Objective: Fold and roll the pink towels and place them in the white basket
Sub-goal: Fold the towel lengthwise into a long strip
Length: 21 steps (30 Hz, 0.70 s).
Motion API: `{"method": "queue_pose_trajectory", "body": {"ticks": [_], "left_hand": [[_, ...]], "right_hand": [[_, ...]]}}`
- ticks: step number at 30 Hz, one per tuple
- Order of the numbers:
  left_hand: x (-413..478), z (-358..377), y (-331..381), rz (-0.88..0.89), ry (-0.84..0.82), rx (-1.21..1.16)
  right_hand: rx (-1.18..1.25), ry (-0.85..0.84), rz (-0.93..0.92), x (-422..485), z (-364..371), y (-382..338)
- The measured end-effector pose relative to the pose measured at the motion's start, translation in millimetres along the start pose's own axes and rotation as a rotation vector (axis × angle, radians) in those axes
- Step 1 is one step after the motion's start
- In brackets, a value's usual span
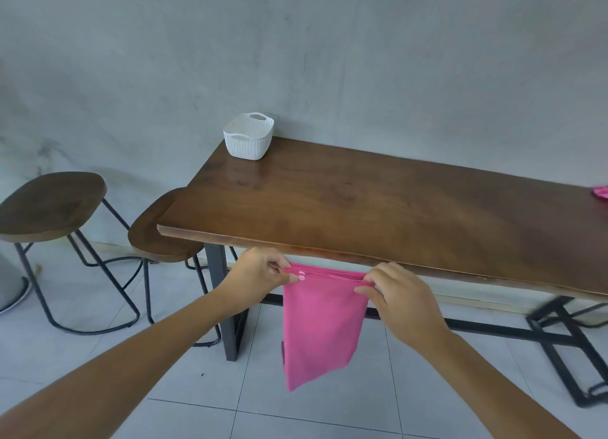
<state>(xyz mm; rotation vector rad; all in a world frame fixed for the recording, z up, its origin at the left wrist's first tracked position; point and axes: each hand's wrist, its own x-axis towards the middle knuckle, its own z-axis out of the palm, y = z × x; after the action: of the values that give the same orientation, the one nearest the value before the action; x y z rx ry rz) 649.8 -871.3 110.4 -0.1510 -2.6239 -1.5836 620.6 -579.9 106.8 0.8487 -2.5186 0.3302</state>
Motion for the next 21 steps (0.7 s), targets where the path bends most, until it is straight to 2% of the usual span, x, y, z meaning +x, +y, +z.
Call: {"method": "queue_pose_trajectory", "body": {"ticks": [11, 17, 21], "left_hand": [[-7, -11, 15, 0.111, 0.043, -0.014], [-9, -14, 16, 0.139, 0.068, -0.012], [-10, -9, 10, 0.136, 0.024, -0.024]], "right_hand": [[-0.127, -0.066, -0.016, 3, -15, -4], [0.026, -0.18, 0.116, 6, -19, -11], [0.067, -0.179, 0.164, -2, -22, -12]]}}
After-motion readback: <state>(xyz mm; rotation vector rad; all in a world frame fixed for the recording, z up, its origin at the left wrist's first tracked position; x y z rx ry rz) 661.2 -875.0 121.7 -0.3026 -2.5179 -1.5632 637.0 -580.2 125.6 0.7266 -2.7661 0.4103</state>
